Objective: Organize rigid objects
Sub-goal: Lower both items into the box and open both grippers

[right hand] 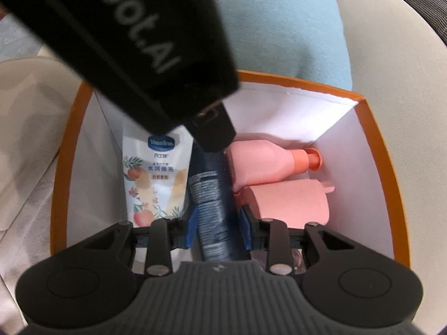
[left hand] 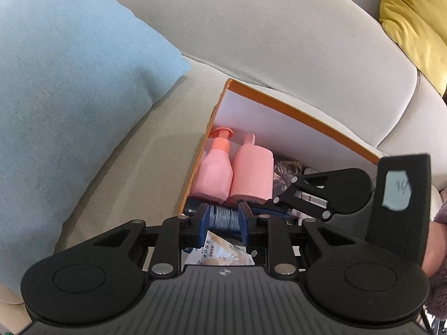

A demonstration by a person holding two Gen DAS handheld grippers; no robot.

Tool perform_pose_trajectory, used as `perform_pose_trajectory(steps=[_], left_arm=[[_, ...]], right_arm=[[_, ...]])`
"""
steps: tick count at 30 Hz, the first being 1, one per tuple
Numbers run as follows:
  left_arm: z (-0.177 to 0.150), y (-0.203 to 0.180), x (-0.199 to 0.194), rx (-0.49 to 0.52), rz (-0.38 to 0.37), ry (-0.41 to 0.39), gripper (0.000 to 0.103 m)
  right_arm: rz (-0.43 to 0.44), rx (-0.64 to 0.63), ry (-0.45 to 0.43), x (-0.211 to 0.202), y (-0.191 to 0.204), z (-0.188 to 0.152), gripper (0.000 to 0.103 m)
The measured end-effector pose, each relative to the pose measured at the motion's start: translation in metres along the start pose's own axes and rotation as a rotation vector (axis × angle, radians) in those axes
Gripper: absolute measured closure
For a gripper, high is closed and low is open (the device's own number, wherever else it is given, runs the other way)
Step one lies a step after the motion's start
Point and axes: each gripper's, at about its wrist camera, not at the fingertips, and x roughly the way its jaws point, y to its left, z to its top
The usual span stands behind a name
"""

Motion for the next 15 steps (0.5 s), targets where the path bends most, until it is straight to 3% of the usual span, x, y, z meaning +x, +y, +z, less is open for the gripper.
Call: perform_pose_trajectory(steps=[6, 15], left_arm=[[-0.006, -0.008, 0.000, 0.029, -0.022, 0.018, 0.075], [-0.018, -0.034, 0.024, 0.122, 0.017, 0.137, 0.075]], right_arm=[[-0.006, 0.097, 0.004, -0.016, -0.010, -0.007, 0.065], [0.108, 0.474, 0.041, -0.042, -0.027, -0.050, 0.060]])
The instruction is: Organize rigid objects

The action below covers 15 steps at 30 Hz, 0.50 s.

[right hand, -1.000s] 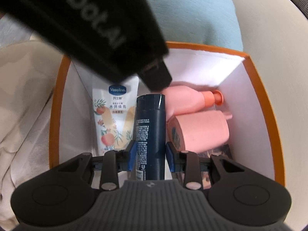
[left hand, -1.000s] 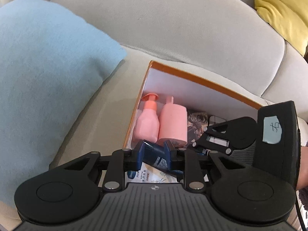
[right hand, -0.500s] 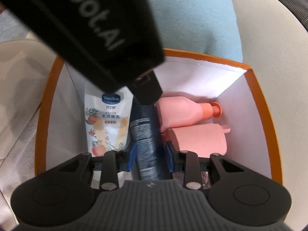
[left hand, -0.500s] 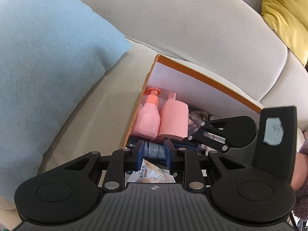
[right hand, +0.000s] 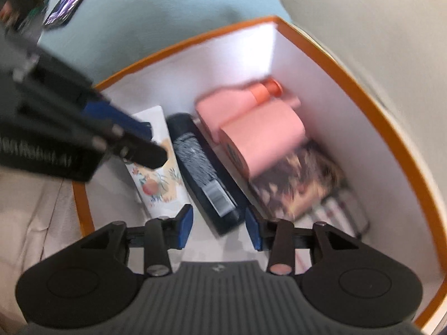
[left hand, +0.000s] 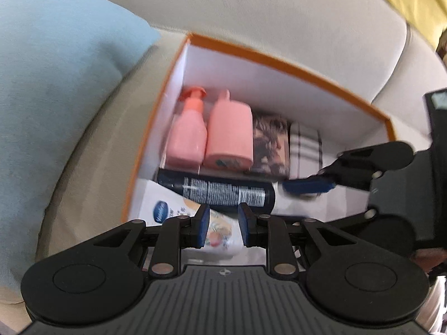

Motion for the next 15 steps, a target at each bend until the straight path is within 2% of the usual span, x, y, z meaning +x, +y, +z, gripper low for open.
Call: perform_pose_trajectory(steps=[4, 5, 6, 8, 12, 15], left_arm=[[0.003, -0.006, 0.017, 0.006, 0.063, 0.076, 0.075], [0.004, -0.005, 0.021, -0.003, 0.078, 0.092, 0.075], [0.003, -0.005, 0.022, -0.057, 0.112, 0.098, 0.075], [0.004, -0.005, 0.025, -0.070, 0.129, 0.112, 0.075], [0.012, -0.002, 0.032, -0.110, 0.123, 0.136, 0.075], [0.017, -0.001, 0.037, -0.153, 0.082, 0.163, 0.075]], right_arm=[[0.021, 0.108, 0.006, -0.004, -0.007, -0.016, 0.060], [0.033, 0.132, 0.010, 0.000, -0.012, -0.016, 0.060], [0.042, 0.151, 0.012, 0.000, -0.020, -0.018, 0.060], [0.050, 0.178, 0.007, -0.001, -0.021, -0.020, 0.060], [0.065, 0.214, -0.001, 0.012, -0.025, -0.019, 0.060], [0.071, 0.228, -0.007, 0.011, -0.025, -0.021, 0.060]])
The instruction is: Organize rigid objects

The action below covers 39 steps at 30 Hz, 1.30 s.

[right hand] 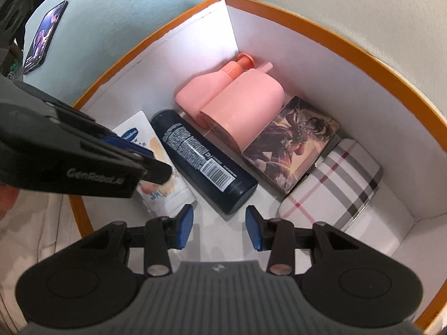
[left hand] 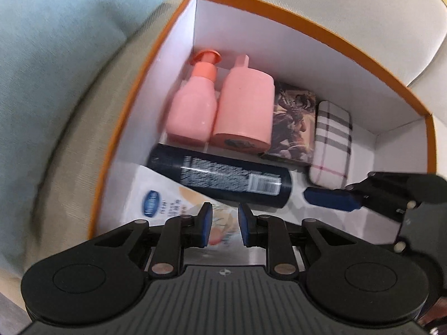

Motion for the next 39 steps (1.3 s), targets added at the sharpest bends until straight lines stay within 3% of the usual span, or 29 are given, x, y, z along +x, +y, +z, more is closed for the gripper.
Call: perform_pose_trajectory(steps=[8, 15, 20, 25, 29, 31, 34, 36, 39], left_arm=[[0.004, 0.006, 0.014, -0.103, -0.095, 0.049, 0.080], [-0.004, 0.011, -0.021, -0.071, -0.114, -0.048, 0.077], [-0.004, 0.020, -0.041, -0.068, -0.115, -0.103, 0.075], [-0.006, 0.025, -0.048, -0.085, -0.129, -0.131, 0.075], [-0.007, 0.029, -0.053, -0.097, -0.127, -0.153, 0.075], [-0.008, 0.031, -0.055, -0.104, -0.132, -0.172, 0.075], [-0.008, 0.035, -0.061, -0.112, -0.145, -0.197, 0.075], [-0.008, 0.036, -0.063, -0.106, -0.143, -0.205, 0.075], [-0.009, 0.038, -0.062, -0.103, -0.142, -0.207, 0.075]], right_arm=[[-0.004, 0.011, -0.012, 0.000, -0.007, 0.003, 0.061], [-0.003, 0.042, -0.010, 0.012, -0.010, 0.006, 0.083], [-0.017, 0.152, -0.032, 0.017, -0.019, 0.013, 0.081], [-0.014, 0.177, -0.015, 0.013, -0.017, 0.013, 0.078], [0.086, 0.232, -0.002, 0.004, -0.013, 0.010, 0.075], [0.158, 0.275, 0.003, 0.005, -0.009, 0.009, 0.069], [0.183, 0.250, -0.009, 0.009, 0.005, 0.016, 0.066], [0.177, 0.219, -0.007, 0.015, 0.014, 0.022, 0.055], [0.174, 0.170, 0.011, 0.025, 0.024, 0.033, 0.055]])
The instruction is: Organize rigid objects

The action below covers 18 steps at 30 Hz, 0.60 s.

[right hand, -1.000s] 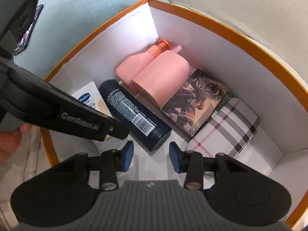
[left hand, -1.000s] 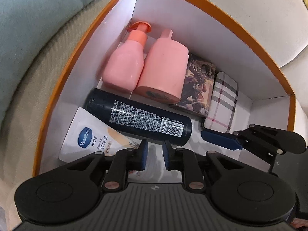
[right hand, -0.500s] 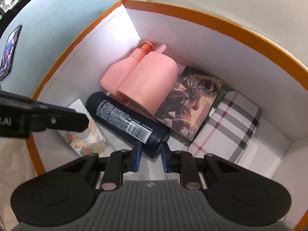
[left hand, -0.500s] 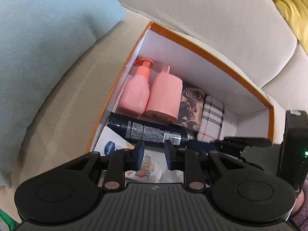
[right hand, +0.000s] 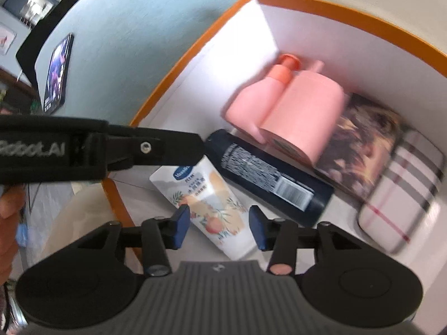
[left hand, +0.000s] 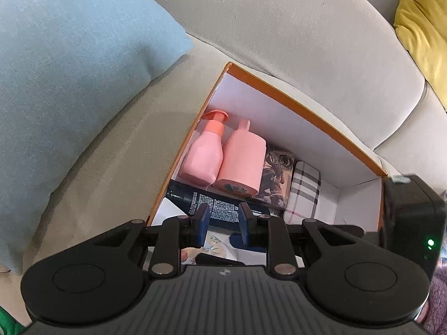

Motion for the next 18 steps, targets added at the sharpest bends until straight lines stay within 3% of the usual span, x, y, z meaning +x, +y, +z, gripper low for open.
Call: perform_pose_trajectory(steps=[13, 18], left_arm=[[-0.007, 0.009, 0.009, 0.017, -0.004, 0.028, 0.075], [-0.007, 0.014, 0.003, -0.005, -0.012, 0.005, 0.075]], right_arm=[[-0.032, -0.033, 0.108, 0.011, 0.000, 0.006, 0.053], [-0.064, -0.085, 0.099, 0.001, 0.003, 0.005, 0.056]])
